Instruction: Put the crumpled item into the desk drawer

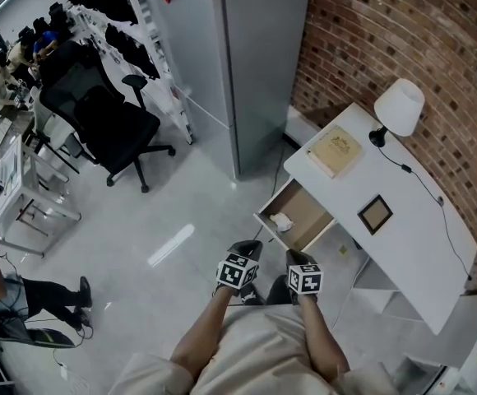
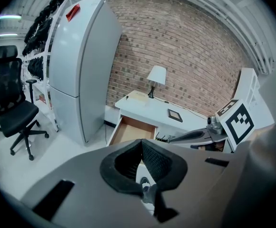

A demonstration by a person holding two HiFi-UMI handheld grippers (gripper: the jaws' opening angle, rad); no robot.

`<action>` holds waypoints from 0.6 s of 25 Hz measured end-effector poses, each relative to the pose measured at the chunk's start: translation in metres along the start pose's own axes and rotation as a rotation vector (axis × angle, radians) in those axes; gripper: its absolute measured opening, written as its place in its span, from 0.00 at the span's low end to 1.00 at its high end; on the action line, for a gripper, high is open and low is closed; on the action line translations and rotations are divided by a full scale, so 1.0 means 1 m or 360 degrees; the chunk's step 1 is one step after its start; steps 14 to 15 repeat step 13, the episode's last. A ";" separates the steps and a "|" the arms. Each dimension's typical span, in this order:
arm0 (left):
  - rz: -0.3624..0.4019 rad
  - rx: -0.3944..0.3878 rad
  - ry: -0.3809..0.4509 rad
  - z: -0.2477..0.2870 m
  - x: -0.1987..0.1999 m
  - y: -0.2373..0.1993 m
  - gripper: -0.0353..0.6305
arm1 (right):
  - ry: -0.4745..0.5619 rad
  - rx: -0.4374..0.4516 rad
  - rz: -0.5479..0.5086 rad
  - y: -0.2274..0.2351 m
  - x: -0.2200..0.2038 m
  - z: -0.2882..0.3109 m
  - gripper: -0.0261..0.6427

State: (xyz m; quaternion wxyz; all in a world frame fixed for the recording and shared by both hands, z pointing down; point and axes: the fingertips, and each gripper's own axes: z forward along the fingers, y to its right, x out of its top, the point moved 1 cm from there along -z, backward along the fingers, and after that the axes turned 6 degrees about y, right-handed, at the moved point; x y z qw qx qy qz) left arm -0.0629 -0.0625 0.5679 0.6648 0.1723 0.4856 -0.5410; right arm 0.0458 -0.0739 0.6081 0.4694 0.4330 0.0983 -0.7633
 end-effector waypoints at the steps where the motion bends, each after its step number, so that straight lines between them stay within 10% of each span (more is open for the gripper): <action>1: -0.0001 0.0001 0.0002 -0.001 0.000 -0.001 0.08 | -0.0002 0.0005 -0.0002 -0.001 0.000 0.001 0.08; 15: -0.0015 0.0006 0.0033 -0.006 0.002 -0.010 0.08 | 0.0003 0.0035 -0.0029 -0.012 0.004 0.010 0.08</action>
